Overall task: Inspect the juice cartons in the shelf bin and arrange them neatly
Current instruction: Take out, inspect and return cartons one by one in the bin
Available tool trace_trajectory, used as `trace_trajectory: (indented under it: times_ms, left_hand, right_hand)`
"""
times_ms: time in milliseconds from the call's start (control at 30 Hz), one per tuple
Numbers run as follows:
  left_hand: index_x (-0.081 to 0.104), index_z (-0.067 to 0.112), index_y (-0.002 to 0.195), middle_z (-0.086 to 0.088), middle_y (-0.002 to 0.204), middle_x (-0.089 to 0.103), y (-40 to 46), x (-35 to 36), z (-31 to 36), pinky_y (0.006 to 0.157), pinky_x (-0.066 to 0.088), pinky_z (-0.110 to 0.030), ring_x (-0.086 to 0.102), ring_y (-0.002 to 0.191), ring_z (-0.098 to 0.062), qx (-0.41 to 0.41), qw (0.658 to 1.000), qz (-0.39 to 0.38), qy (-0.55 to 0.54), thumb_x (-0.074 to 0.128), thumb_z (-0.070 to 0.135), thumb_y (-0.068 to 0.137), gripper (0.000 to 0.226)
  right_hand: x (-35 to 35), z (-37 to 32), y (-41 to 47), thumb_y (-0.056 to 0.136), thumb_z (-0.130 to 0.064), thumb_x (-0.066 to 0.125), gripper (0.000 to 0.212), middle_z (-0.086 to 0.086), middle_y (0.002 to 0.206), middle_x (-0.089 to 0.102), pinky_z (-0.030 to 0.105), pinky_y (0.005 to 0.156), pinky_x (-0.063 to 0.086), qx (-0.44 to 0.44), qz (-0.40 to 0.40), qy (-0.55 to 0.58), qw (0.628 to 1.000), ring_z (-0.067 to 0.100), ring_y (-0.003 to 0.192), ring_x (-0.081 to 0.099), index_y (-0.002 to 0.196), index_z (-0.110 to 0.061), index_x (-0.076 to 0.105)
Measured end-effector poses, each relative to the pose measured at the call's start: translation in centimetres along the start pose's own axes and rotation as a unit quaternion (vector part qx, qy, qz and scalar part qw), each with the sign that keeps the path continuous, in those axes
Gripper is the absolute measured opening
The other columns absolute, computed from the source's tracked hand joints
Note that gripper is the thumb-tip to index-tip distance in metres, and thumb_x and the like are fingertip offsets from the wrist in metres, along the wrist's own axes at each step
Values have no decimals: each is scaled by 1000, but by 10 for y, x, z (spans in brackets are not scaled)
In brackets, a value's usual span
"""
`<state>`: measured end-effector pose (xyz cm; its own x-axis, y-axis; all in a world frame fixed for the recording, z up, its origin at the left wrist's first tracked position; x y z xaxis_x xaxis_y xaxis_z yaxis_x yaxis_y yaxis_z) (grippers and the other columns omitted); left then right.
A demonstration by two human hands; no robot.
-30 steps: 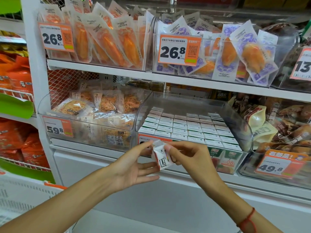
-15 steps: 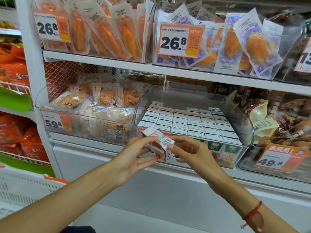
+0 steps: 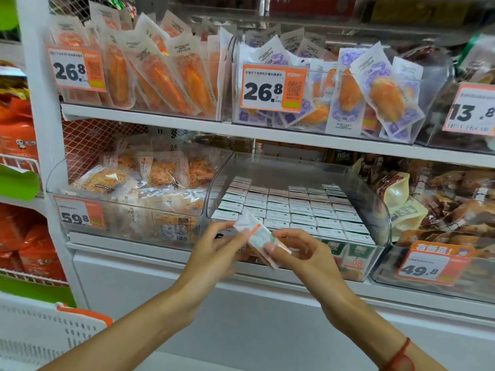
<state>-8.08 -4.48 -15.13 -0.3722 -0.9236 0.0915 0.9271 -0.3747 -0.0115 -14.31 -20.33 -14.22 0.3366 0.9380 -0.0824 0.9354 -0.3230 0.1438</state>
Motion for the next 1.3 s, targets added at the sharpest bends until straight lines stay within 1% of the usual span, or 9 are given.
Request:
trace_trajectory:
  times_ms: [167, 333, 567, 633, 733, 933, 1067, 1167, 1300]
  left_hand:
    - [66, 22, 114, -4, 104, 76, 1, 1, -2, 84, 56, -33, 73, 96, -18, -75, 991, -72, -80, 67, 52, 76, 48]
    - [68, 19, 115, -7, 105, 75, 2, -6, -9, 87, 56, -29, 73, 98, -22, -59, 994, -64, -73, 77, 48, 67, 57]
    - [65, 15, 114, -10, 95, 77, 8, 2, 1, 68, 59, -21, 75, 89, -23, -37, 995, -30, -90, 70, 32, 79, 39]
    - [63, 16, 119, -10, 101, 76, 15, 7, 13, 77, 60, -26, 74, 94, -23, -25, 996, -29, -77, 70, 30, 81, 41]
    - [55, 21, 130, -5, 116, 71, 33, 18, 29, 102, 50, -38, 70, 104, -18, 6, 999, -28, -21, 69, 37, 86, 49]
    - [45, 25, 120, 7, 105, 61, 100, 44, 44, 87, 47, -30, 59, 97, -11, 98, 990, 68, 75, 62, 22, 95, 31]
    - [43, 13, 135, -6, 131, 56, 159, 59, 46, 90, 44, -35, 55, 115, -27, 139, 964, 110, 198, 66, 22, 93, 48]
    - [50, 9, 132, -10, 123, 62, 197, 67, 46, 84, 46, -31, 58, 115, -29, 177, 945, 79, 263, 68, 19, 91, 47]
    - [44, 7, 138, -10, 137, 51, 242, 72, 38, 99, 44, -34, 49, 126, -26, 241, 910, -12, 336, 67, 8, 90, 53]
  right_hand:
    - [-3, -14, -4, 70, -20, 86, 28, -19, 104, 67, 40, 74, 56, -232, 58, -203, 949, 8, 101, 64, 91, -27, 69]
    - [6, -13, -8, 71, -27, 83, 33, -23, 115, 61, 26, 86, 49, -324, 5, -276, 905, 4, 113, 57, 99, -34, 68]
    - [-5, -15, 5, 82, -50, 69, 51, -30, 127, 53, 11, 94, 42, -313, -36, -297, 901, -4, 120, 51, 129, -49, 49]
    - [-11, -20, 14, 83, -57, 62, 54, -32, 131, 50, 7, 96, 38, -314, -25, -325, 892, -8, 123, 46, 134, -49, 44]
    - [-26, -25, 33, 88, -54, 58, 51, -29, 133, 50, 12, 99, 38, -329, -9, -357, 874, -7, 123, 46, 137, -42, 45]
    - [-90, 2, 66, 97, -45, 50, 32, -12, 126, 61, 25, 94, 45, -219, 47, -538, 813, 10, 119, 54, 122, -29, 64]
    - [-109, 17, 77, 82, -77, 9, 76, -22, 124, 56, 24, 87, 45, -139, 43, -570, 809, 4, 118, 49, 122, -36, 58]
    - [-110, 18, 78, 74, -85, 0, 90, -22, 130, 52, 23, 89, 42, -143, 20, -586, 797, 3, 120, 45, 128, -38, 55]
    - [-108, 19, 77, 70, -90, -3, 98, -19, 134, 50, 24, 97, 41, -153, 24, -598, 786, 4, 125, 43, 132, -38, 53]
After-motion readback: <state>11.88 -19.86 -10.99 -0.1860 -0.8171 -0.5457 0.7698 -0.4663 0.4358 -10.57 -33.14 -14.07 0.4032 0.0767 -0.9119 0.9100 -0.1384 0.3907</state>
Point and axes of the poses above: each hand's wrist, its own y-axis towards the middle knuckle, its own x-axis out of the palm, z = x × y, the point moved 3 cm from there along y, towards the middle knuckle
